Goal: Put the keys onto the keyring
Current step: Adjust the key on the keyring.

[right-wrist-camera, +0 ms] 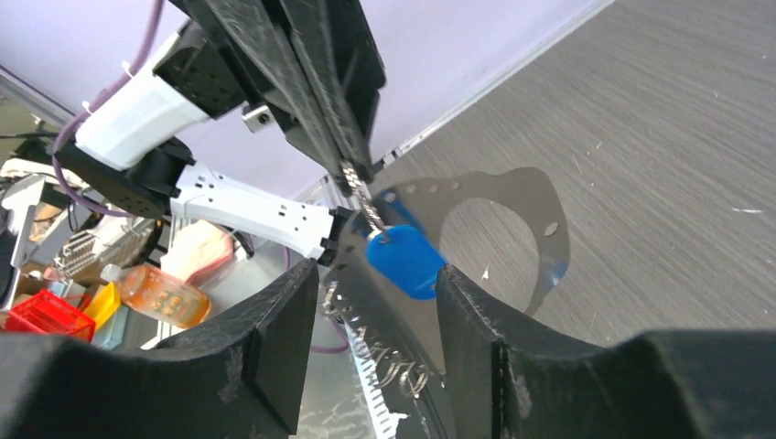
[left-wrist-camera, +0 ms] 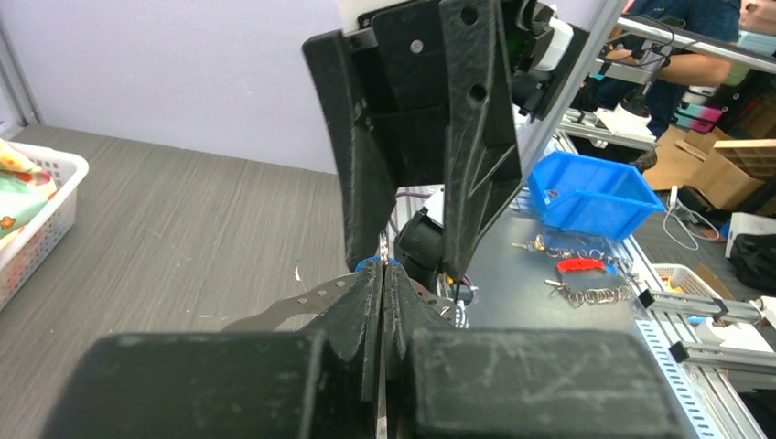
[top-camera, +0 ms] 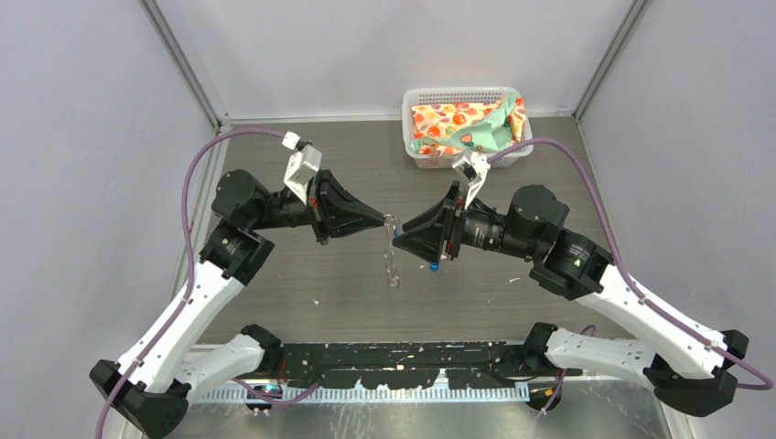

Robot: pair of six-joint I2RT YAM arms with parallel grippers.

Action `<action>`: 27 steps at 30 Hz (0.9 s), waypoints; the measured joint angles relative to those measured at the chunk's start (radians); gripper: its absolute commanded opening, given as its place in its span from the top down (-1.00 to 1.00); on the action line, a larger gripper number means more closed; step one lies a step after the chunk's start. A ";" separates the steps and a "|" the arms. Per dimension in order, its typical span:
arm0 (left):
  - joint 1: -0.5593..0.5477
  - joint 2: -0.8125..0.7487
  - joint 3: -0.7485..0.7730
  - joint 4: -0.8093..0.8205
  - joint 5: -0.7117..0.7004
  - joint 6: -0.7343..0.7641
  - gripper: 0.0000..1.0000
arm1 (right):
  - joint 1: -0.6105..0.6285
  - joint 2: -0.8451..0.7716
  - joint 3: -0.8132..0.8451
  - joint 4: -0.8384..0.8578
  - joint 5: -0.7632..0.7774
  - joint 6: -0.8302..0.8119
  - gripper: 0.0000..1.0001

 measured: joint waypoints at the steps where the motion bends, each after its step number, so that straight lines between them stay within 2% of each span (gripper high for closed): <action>1: 0.000 -0.002 -0.011 0.010 -0.007 -0.003 0.99 | 0.000 -0.006 -0.007 0.021 0.003 0.003 0.07; 3: 0.000 -0.008 -0.034 0.030 -0.023 -0.012 0.99 | 0.000 -0.016 -0.017 0.046 0.005 0.008 0.22; 5: 0.000 -0.012 -0.052 0.050 -0.037 -0.018 0.99 | 0.000 -0.019 -0.019 0.056 0.005 0.015 0.27; 7: 0.000 -0.017 -0.068 0.080 -0.053 -0.022 0.99 | 0.000 -0.019 -0.019 0.064 0.005 0.023 0.17; 10: 0.000 -0.023 -0.088 0.130 -0.079 -0.025 0.99 | 0.000 -0.020 -0.024 0.066 0.013 0.038 -0.14; 18: -0.003 -0.061 -0.153 0.290 -0.141 -0.035 0.99 | 0.000 -0.099 -0.132 0.068 0.087 0.075 -0.20; 27: -0.039 -0.056 -0.185 0.455 -0.153 -0.049 0.99 | 0.000 -0.059 -0.042 0.069 0.089 0.033 -0.22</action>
